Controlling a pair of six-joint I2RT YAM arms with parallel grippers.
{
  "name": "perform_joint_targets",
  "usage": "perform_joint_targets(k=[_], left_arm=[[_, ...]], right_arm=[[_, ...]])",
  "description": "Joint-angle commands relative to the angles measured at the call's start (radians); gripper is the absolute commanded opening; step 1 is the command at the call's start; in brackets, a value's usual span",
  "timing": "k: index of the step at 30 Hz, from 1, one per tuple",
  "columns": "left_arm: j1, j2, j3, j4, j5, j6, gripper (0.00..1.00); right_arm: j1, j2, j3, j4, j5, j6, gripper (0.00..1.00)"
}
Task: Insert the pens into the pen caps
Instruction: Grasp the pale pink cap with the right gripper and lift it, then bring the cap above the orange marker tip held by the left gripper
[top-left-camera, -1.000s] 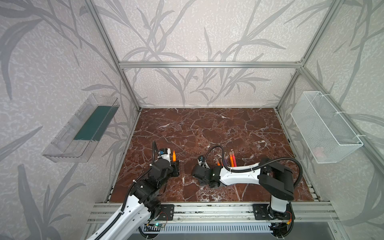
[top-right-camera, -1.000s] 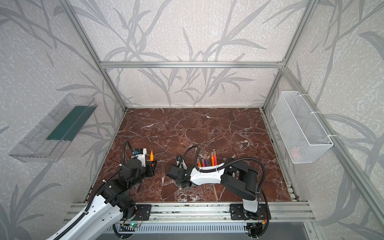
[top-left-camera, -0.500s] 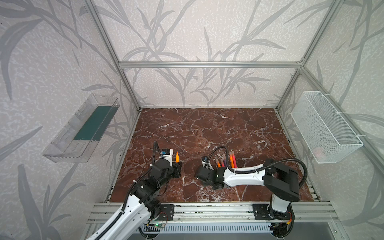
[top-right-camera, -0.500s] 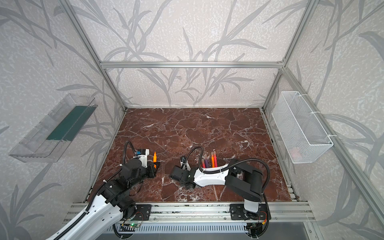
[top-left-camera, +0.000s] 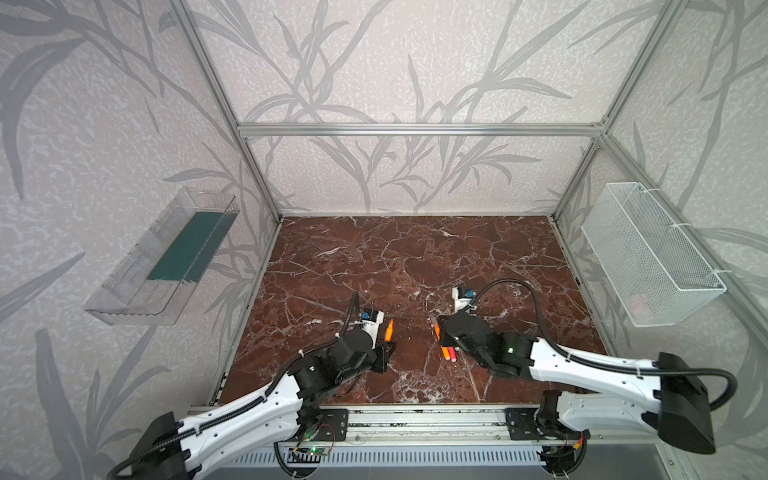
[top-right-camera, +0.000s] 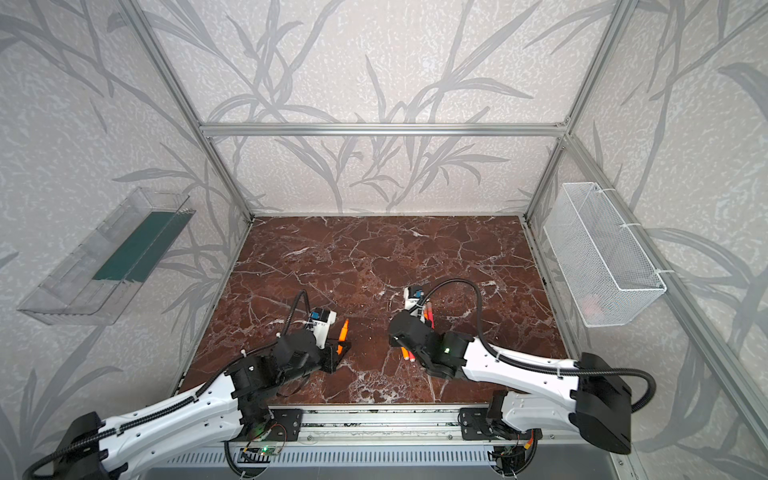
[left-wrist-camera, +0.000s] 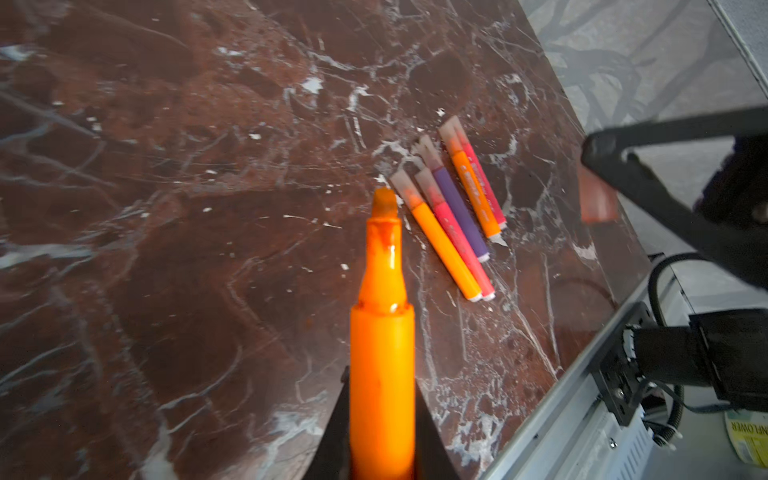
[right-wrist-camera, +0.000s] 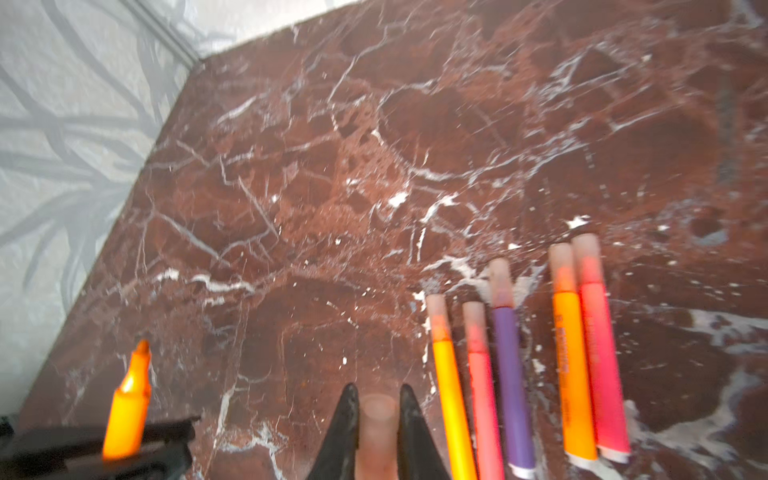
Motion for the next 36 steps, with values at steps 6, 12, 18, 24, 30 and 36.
perform_joint_targets(k=[6, 12, 18, 24, 30, 36], left_arm=[[-0.227, 0.291, 0.149, 0.262, -0.143, 0.007, 0.0], [-0.338, 0.46, 0.274, 0.292, -0.177, 0.05, 0.0], [-0.362, 0.541, 0.284, 0.418, -0.077, 0.06, 0.0], [-0.362, 0.575, 0.277, 0.481, -0.036, 0.058, 0.0], [-0.363, 0.569, 0.253, 0.5, -0.087, 0.048, 0.0], [-0.363, 0.563, 0.249, 0.479, -0.134, 0.041, 0.0]], right_arm=[[-0.138, -0.34, -0.21, 0.115, -0.056, 0.035, 0.09], [-0.178, -0.463, -0.288, 0.152, -0.091, 0.04, 0.1], [-0.193, -0.524, -0.36, 0.28, -0.146, 0.06, 0.15], [-0.198, -0.525, -0.381, 0.361, -0.176, 0.091, 0.15], [-0.198, -0.514, -0.392, 0.412, -0.241, 0.126, 0.14], [-0.198, -0.497, -0.397, 0.444, -0.326, 0.155, 0.12]])
